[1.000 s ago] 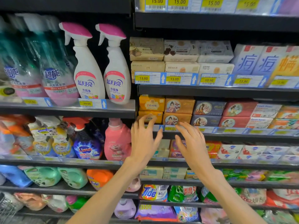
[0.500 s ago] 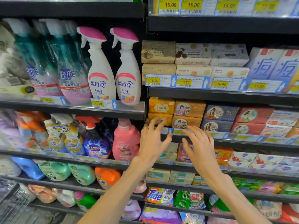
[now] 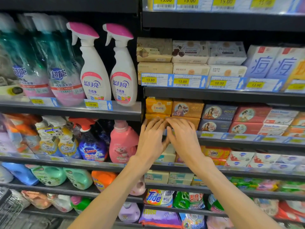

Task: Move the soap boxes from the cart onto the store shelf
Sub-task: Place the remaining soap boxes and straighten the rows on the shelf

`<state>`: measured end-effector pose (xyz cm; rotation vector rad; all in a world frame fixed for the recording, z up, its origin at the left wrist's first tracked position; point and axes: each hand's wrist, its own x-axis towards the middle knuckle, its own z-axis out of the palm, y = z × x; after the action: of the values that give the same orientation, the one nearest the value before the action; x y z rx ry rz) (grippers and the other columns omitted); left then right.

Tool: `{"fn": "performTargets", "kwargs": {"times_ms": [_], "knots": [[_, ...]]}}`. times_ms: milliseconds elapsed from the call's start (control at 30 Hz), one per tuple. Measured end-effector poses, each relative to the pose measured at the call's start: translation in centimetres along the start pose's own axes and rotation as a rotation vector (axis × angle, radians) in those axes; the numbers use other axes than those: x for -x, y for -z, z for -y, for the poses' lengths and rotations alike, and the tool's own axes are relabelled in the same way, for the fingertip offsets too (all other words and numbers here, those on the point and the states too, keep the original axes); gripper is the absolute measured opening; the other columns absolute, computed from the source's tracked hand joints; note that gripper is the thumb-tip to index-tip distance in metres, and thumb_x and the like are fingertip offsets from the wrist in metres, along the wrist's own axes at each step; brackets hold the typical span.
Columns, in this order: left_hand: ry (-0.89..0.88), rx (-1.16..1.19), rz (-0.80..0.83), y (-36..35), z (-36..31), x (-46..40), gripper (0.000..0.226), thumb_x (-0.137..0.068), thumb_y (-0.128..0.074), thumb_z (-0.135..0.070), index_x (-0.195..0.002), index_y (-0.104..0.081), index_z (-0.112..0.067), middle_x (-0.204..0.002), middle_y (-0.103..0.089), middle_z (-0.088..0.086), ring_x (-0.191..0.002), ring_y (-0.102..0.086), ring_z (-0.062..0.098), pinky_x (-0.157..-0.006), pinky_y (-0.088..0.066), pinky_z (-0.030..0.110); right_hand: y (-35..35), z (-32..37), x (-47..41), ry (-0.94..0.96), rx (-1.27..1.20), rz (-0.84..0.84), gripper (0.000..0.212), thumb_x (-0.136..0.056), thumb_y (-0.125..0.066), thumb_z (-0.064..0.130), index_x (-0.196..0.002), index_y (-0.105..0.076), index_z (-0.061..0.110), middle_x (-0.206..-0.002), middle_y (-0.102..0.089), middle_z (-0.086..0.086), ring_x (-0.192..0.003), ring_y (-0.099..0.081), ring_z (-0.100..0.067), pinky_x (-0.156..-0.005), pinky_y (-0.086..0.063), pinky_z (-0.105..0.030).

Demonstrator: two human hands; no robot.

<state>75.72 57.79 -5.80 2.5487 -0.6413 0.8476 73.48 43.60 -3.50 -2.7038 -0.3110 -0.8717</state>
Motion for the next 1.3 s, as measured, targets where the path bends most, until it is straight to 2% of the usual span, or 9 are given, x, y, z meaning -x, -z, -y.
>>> {"fn": "performTargets", "kwargs": {"times_ms": [167, 300, 467, 567, 667, 833, 1100, 1200, 1300], "knots": [[-0.084, -0.065, -0.141, 2.4, 0.0, -1.6, 0.042, -0.090, -0.051, -0.009, -0.130, -0.063, -0.009, -0.134, -0.063, 0.006, -0.133, -0.050, 0.023, -0.121, -0.031, 0.038, 1.7, -0.2, -1.9, 0.007, -0.008, -0.100, 0.030, -0.099, -0.053, 0.020, -0.128, -0.060, 0.017, -0.127, -0.062, 0.001, -0.119, -0.051, -0.018, -0.098, -0.047, -0.039], [-0.133, -0.259, -0.172, 3.8, 1.7, -4.0, 0.039, -0.089, -0.051, -0.008, -0.126, -0.062, -0.007, -0.128, -0.064, 0.011, -0.129, -0.051, 0.032, -0.119, -0.033, 0.043, 2.3, -0.6, -3.9, 0.055, 0.083, -0.142, 0.028, -0.098, -0.054, 0.020, -0.123, -0.061, 0.011, -0.123, -0.062, -0.007, -0.119, -0.050, -0.026, -0.101, -0.046, -0.043], [-0.114, -0.551, -0.101, 3.7, 2.6, -5.7, 0.028, -0.087, -0.053, -0.006, -0.112, -0.066, -0.004, -0.120, -0.064, 0.018, -0.121, -0.054, 0.039, -0.118, -0.029, 0.056, 1.0, -0.7, -6.1, 0.001, 0.242, -0.047, 0.032, -0.095, -0.059, 0.030, -0.118, -0.067, 0.009, -0.127, -0.064, -0.015, -0.126, -0.052, -0.038, -0.108, -0.038, -0.053], [-0.014, -0.609, -0.079, 2.9, 3.1, -6.3, 0.035, -0.087, -0.063, -0.010, -0.122, -0.063, -0.006, -0.128, -0.062, 0.016, -0.126, -0.051, 0.038, -0.112, -0.034, 0.055, 0.6, -0.6, -7.2, -0.072, 0.246, 0.060, 0.036, -0.099, -0.052, 0.037, -0.119, -0.067, 0.011, -0.130, -0.063, -0.016, -0.132, -0.047, -0.039, -0.113, -0.029, -0.053], [-0.009, -0.598, -0.126, 2.4, 3.2, -6.3, 0.040, -0.086, -0.065, -0.011, -0.125, -0.061, -0.007, -0.126, -0.063, 0.013, -0.126, -0.050, 0.036, -0.106, -0.038, 0.050, 0.2, -0.8, -7.2, -0.078, 0.260, 0.055, 0.037, -0.102, -0.046, 0.040, -0.113, -0.068, 0.012, -0.121, -0.066, -0.015, -0.122, -0.053, -0.038, -0.106, -0.034, -0.047], [-0.015, -0.591, -0.159, 2.4, 3.6, -6.0, 0.040, -0.083, -0.067, -0.010, -0.122, -0.057, -0.008, -0.121, -0.063, 0.012, -0.125, -0.050, 0.035, -0.101, -0.039, 0.048, -0.6, -1.4, -7.2, -0.054, 0.258, 0.010, 0.037, -0.102, -0.044, 0.042, -0.123, -0.065, 0.020, -0.134, -0.058, -0.007, -0.127, -0.049, -0.037, -0.113, -0.025, -0.050], [-0.027, -0.560, -0.160, 2.4, 4.0, -6.1, 0.039, -0.087, -0.068, -0.013, -0.124, -0.057, -0.008, -0.125, -0.062, 0.012, -0.129, -0.048, 0.034, -0.103, -0.038, 0.048, -0.5, -1.0, -7.2, -0.038, 0.265, 0.012, 0.039, -0.102, -0.043, 0.044, -0.129, -0.060, 0.022, -0.135, -0.058, -0.006, -0.131, -0.045, -0.033, -0.114, -0.023, -0.049], [-0.060, -0.520, -0.209, 2.5, 3.6, -5.7, 0.029, -0.091, -0.058, -0.011, -0.120, -0.059, -0.008, -0.127, -0.060, 0.014, -0.129, -0.046, 0.036, -0.107, -0.035, 0.049, 0.2, -1.5, -5.8, 0.016, 0.227, -0.076, 0.044, -0.100, -0.049, 0.040, -0.139, -0.051, 0.020, -0.143, -0.051, -0.007, -0.138, -0.037, -0.030, -0.120, -0.020, -0.051], [-0.162, -0.393, -0.278, 2.0, 1.7, -4.2, 0.028, -0.094, -0.053, -0.015, -0.121, -0.060, -0.012, -0.123, -0.061, 0.010, -0.122, -0.051, 0.032, -0.107, -0.036, 0.045, 1.6, -3.0, -2.5, 0.092, 0.185, -0.236, 0.036, -0.099, -0.053, 0.030, -0.131, -0.056, 0.015, -0.136, -0.054, -0.007, -0.132, -0.043, -0.027, -0.118, -0.026, -0.048]]}}
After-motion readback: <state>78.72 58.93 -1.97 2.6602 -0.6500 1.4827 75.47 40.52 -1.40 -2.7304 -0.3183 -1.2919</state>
